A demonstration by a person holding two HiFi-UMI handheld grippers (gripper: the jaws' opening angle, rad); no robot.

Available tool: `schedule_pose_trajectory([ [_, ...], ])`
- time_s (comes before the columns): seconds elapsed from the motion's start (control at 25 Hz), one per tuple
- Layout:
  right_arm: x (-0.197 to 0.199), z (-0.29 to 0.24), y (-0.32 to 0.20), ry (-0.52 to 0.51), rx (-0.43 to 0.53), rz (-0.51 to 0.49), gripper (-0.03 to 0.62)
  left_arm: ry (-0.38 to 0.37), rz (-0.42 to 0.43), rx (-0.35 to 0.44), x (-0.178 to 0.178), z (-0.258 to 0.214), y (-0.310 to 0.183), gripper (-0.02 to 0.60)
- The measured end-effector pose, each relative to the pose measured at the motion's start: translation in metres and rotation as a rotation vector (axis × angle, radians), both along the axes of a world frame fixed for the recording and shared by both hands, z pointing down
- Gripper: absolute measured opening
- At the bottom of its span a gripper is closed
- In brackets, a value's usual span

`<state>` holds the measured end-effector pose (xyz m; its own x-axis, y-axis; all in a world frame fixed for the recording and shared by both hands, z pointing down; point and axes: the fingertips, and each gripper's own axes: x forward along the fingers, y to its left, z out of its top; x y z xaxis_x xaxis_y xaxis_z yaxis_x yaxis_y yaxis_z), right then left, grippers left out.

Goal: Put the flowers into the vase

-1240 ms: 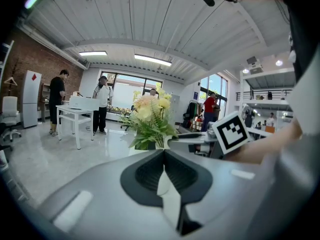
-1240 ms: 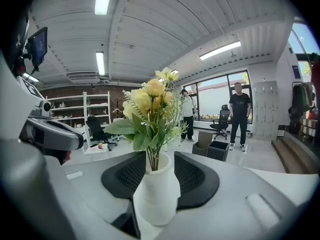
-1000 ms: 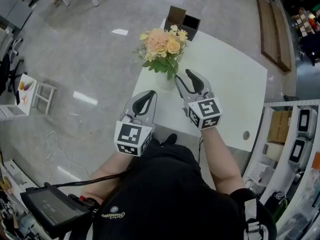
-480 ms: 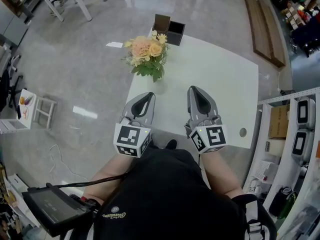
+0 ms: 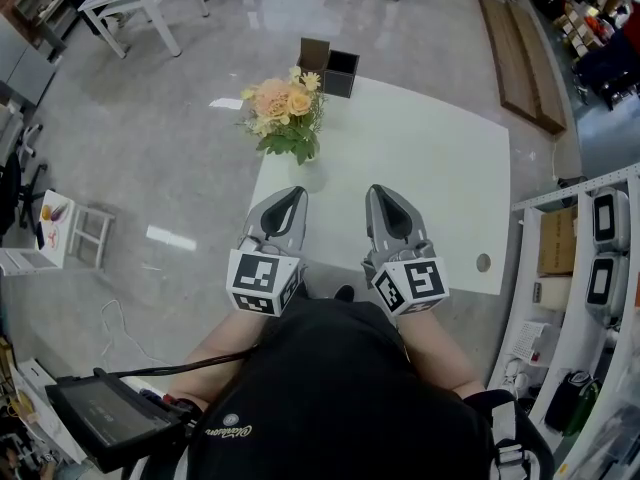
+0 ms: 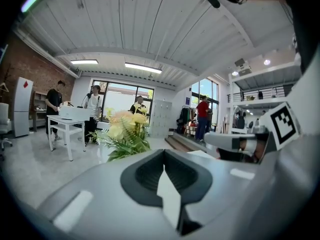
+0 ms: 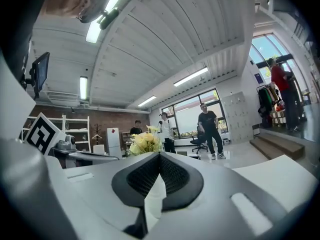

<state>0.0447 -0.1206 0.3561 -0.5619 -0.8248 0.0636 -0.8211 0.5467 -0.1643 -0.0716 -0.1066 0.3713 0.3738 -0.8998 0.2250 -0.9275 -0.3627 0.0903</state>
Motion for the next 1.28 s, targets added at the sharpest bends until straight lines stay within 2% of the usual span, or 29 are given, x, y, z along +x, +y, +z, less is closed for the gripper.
schedule_pose_trajectory([
  [1.28,-0.02,0.011,0.007,0.053,-0.009,-0.042,0.0,-0.004,0.001,0.002,-0.007,0.006,0.005,0.008],
])
